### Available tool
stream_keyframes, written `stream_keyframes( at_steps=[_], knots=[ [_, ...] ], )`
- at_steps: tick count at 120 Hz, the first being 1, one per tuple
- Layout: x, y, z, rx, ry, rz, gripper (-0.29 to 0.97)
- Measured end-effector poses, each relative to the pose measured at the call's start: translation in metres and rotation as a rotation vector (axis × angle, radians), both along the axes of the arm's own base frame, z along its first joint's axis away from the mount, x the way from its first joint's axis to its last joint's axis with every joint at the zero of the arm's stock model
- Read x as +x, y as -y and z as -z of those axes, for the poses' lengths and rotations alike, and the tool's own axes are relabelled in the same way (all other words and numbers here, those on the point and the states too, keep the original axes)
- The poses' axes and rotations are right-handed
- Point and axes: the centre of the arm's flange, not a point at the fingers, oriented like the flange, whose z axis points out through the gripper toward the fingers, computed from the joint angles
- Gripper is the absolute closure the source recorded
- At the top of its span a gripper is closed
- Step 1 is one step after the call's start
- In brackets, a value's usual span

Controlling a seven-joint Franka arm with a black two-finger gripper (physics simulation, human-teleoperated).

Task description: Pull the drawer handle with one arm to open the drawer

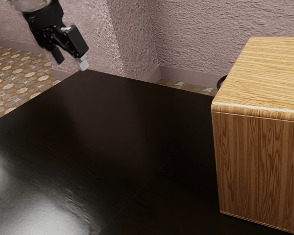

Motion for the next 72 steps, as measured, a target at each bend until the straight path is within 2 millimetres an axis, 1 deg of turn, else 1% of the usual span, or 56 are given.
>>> stream_keyframes(
  at_steps=[18, 26, 34, 43, 54, 61, 66, 72],
  knots=[
    [0.008, -0.012, 0.015, -0.015, -0.040, -0.017, 0.00],
    [0.012, -0.014, 0.021, -0.025, -0.054, -0.023, 0.00],
    [0.012, -0.006, 0.021, -0.035, -0.057, -0.042, 0.00],
    [0.017, 0.007, 0.026, -0.058, -0.069, -0.047, 0.00],
    [0.023, 0.008, 0.031, -0.095, -0.068, -0.070, 0.00],
    [0.030, 0.012, 0.033, -0.128, -0.047, -0.077, 0.00],
    [0.037, 0.024, 0.035, -0.160, -0.028, -0.065, 0.00],
    [0.052, 0.036, 0.045, -0.232, -0.022, -0.050, 0.00]
  ],
)
